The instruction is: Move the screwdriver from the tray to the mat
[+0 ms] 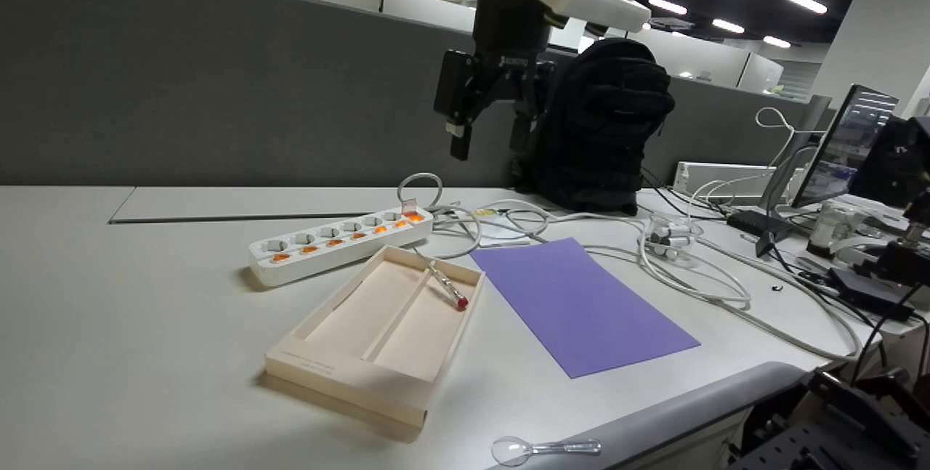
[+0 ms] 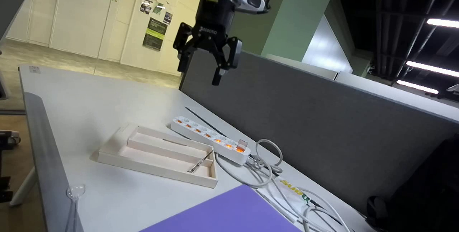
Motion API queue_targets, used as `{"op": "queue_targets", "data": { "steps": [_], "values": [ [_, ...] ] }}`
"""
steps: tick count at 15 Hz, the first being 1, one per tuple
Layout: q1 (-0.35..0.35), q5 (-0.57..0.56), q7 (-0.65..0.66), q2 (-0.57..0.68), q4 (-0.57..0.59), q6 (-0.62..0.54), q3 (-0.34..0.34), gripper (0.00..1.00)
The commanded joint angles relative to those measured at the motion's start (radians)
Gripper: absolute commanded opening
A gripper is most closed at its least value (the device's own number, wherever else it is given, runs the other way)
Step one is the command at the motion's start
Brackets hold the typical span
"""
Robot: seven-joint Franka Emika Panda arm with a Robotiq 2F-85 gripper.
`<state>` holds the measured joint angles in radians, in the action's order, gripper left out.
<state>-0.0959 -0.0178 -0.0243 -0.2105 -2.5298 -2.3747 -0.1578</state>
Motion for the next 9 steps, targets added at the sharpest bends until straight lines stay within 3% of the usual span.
{"op": "queue_targets", "data": {
  "steps": [1,3,9],
  "values": [
    [-0.007,-0.013,-0.028,0.018,0.010,-0.005,0.022,1.00],
    [0.000,-0.036,-0.077,0.066,0.039,0.006,0.034,1.00],
    [0.007,-0.038,-0.418,0.270,0.150,0.008,0.083,1.00]
  ]
}}
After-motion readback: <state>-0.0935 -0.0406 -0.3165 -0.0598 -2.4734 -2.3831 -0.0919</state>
